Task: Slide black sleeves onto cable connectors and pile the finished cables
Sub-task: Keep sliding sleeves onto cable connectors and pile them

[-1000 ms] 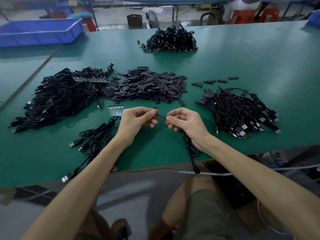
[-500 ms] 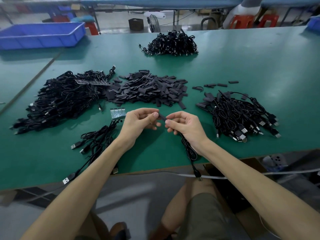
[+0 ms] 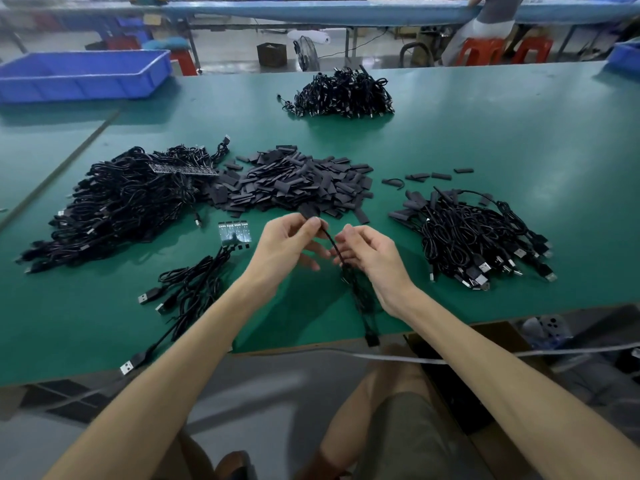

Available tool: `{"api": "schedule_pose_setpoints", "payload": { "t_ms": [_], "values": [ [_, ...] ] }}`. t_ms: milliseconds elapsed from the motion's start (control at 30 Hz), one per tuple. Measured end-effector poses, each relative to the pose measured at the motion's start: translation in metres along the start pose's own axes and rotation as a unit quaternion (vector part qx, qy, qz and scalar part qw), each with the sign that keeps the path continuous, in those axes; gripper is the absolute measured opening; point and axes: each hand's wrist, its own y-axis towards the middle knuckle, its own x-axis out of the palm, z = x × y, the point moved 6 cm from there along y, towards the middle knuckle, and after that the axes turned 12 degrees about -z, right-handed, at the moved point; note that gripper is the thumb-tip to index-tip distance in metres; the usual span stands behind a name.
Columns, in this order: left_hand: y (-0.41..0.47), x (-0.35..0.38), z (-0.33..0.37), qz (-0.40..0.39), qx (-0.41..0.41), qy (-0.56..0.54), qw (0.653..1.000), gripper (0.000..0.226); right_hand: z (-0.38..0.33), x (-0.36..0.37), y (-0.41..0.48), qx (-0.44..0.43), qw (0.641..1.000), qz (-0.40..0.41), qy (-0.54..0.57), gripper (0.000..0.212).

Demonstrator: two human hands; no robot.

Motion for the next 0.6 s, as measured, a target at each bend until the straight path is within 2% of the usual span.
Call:
{"api": "schedule_pose_setpoints", "payload": {
  "t_ms": [200,333,500,600],
  "values": [
    [0.015,0.000,0.037,-0.027,0.009,-0.052,0.998,0.024,-0.007,0.014,-0.002,0.000,0.999,-0.037,-0.020,0.045],
    [0.027,0.014,0.046,-0.047,-0.014,0.008,0.999,0.026,-0.008,0.014,-0.003,0.014,0.999,-0.045,-0.012,0.060],
    [0.025,0.020,0.027,-0.035,-0.079,0.081,0.993,0.035,-0.008,0.009,-0.003,0.002,0.999,-0.020,-0.025,0.049],
    [0.019,0.018,0.021,-0.070,-0.100,0.194,0.973,0.035,-0.007,0.005,-0.002,-0.002,0.999,0.003,-0.037,0.038]
  ]
}}
